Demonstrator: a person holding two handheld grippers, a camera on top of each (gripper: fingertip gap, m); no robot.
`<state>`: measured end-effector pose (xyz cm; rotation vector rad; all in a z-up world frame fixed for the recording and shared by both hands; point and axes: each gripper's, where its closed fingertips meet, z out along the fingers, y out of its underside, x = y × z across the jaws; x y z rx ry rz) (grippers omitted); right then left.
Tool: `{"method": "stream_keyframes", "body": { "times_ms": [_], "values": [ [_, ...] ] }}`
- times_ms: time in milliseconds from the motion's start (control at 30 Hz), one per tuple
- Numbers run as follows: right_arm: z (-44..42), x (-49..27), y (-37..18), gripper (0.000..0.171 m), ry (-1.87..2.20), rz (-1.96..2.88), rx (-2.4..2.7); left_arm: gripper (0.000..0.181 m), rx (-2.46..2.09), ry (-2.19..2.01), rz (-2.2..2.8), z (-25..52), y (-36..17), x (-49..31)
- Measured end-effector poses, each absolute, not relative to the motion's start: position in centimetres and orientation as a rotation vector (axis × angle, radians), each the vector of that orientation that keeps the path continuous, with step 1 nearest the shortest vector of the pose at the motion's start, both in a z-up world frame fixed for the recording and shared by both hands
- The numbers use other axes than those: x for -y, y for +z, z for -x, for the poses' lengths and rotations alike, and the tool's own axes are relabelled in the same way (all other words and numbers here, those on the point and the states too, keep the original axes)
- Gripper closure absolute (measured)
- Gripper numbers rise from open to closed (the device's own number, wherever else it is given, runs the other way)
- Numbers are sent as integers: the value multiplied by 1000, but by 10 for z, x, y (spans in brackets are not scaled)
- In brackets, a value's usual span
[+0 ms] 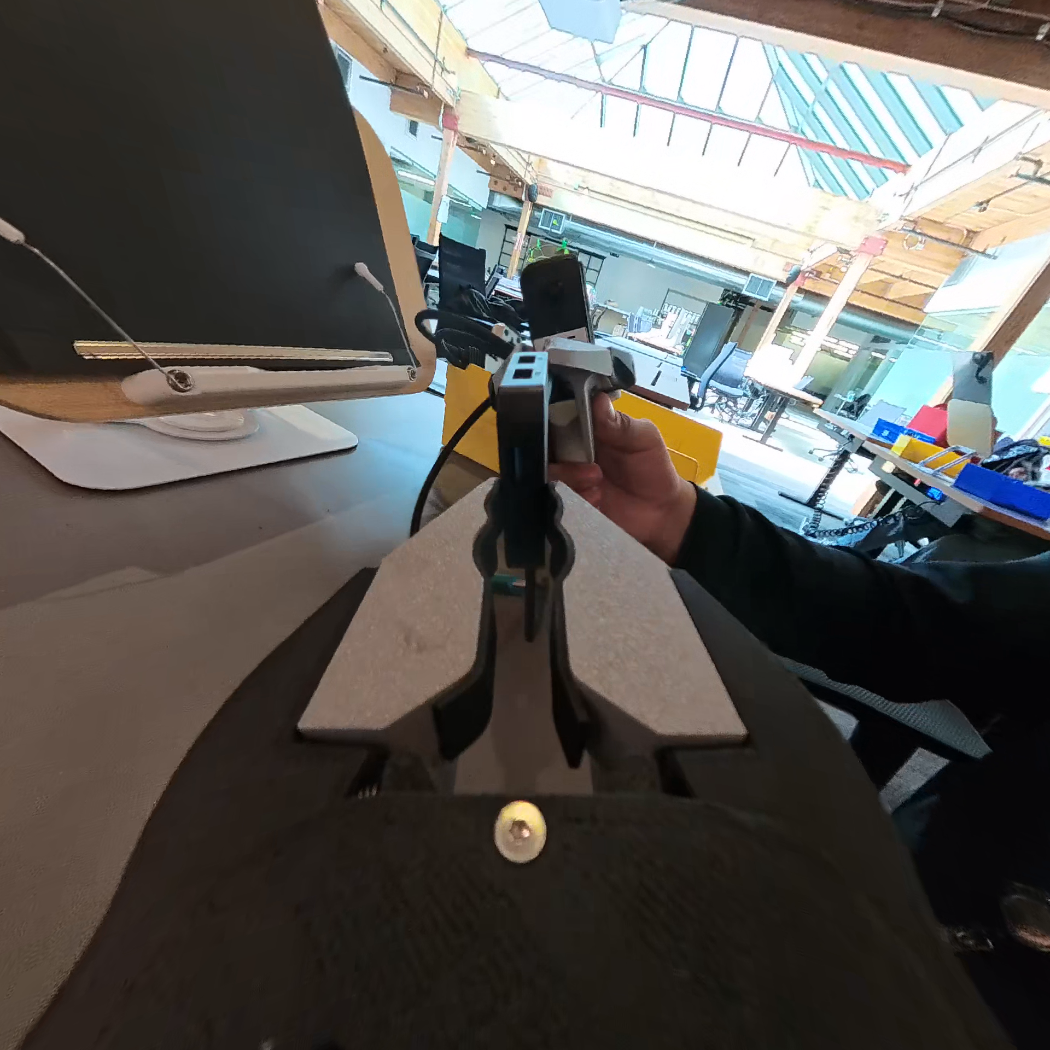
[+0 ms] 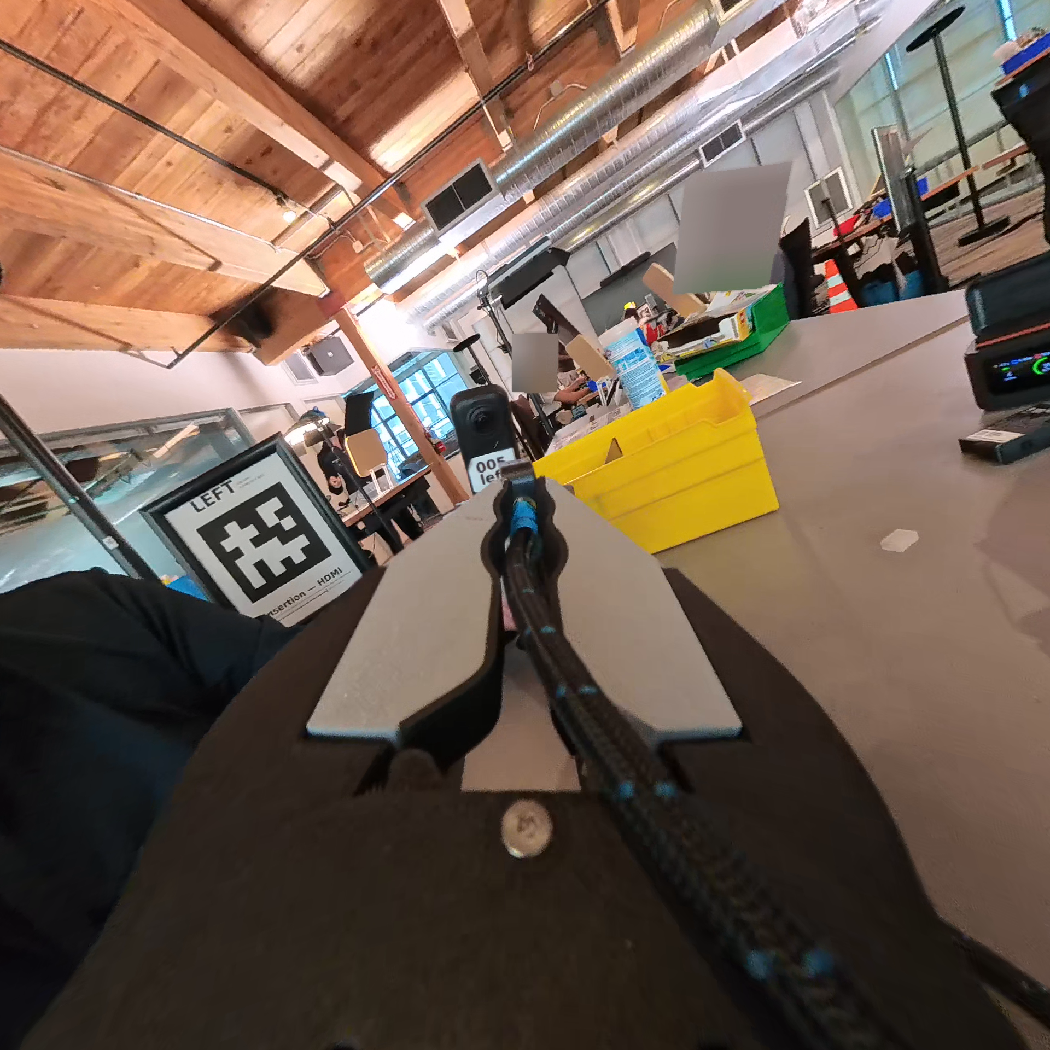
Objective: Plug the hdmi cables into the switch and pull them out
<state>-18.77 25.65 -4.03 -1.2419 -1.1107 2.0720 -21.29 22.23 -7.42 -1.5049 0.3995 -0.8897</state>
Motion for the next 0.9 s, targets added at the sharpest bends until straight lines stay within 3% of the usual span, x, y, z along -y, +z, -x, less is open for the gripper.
{"method": "stream_keyframes", "body": {
  "times_ms": [33, 467, 700, 900],
  "values": [
    [189, -258, -41, 165, 2070, 1247, 1101, 170, -383, -901, 1507, 214, -74, -223],
    [192, -239, -45, 166, 1997, 1227, 1270, 170, -453, -882, 1491, 206, -74, -215],
    [190, -249, -52, 156, 1888, 1277, 1294, 171, -408, -873, 1482, 213, -71, -217],
    [186, -251, -51, 163, 1876, 1242, 1302, 170, -390, -889, 1480, 217, -70, -217]
  ]
}}
